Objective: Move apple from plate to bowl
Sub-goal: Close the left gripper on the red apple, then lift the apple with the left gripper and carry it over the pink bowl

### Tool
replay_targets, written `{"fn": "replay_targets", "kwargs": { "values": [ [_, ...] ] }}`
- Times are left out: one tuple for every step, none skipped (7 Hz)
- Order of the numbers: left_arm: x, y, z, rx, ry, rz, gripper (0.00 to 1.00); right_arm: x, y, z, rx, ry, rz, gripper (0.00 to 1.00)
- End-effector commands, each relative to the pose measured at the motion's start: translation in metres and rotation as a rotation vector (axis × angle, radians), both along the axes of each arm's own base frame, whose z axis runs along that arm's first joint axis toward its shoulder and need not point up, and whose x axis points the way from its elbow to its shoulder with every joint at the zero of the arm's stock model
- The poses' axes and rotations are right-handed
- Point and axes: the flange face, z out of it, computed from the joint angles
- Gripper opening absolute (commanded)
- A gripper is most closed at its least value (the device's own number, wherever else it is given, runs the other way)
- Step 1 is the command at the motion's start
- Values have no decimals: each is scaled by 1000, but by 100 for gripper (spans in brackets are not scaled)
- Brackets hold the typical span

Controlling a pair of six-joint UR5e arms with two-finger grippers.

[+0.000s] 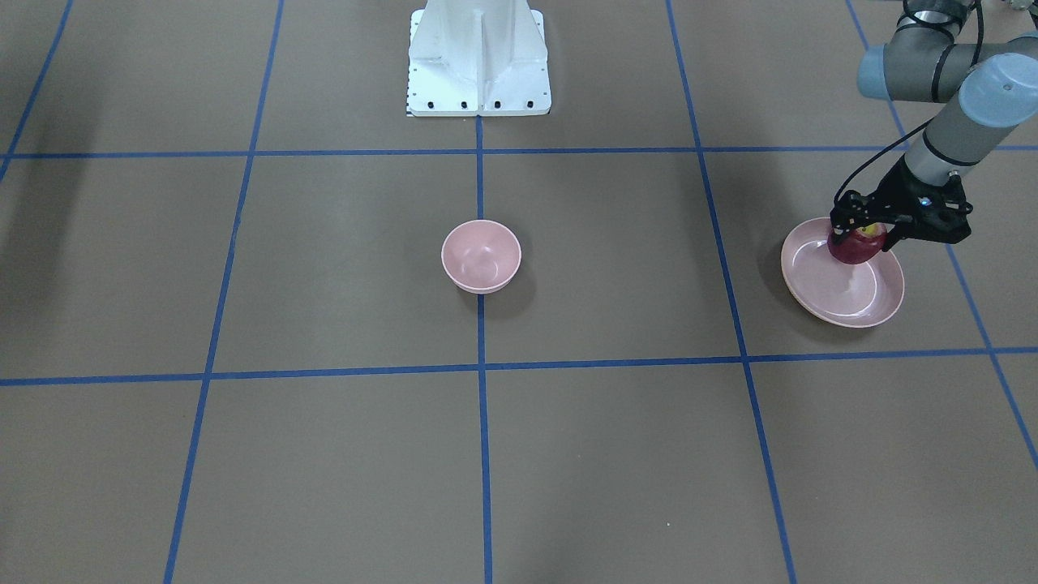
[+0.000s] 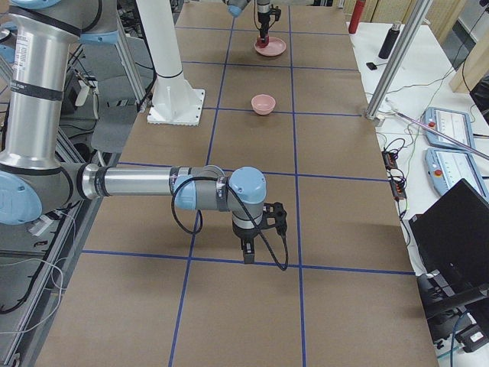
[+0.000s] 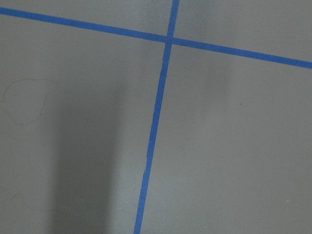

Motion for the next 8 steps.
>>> {"fn": "replay_targets", "kwargs": {
  "values": [
    [8,-10,-50,-12,-1,4,7,0,0,0,0,0,1,100],
    [22,-29,-103,-45,-27,-5,7,0,0,0,0,1,1,100],
    [41,-53,-166,-77,-47,-11,7,0,-1,0,1,1,-1,100],
    [61,-67,-227,-98,-62,2,7,0,-1,0,1,0,-1,100],
    [93,-62,-274,-152,-67,-2,7,0,-1,0,0,1,0,100],
    [143,-42,-316,-194,-38,3,7,0,-1,0,1,1,-1,100],
    [182,-29,-354,-229,-2,-18,7,0,-1,0,1,1,-1,100],
    [230,-28,-398,-269,20,-55,7,1,0,2,-2,3,0,100]
  ]
}}
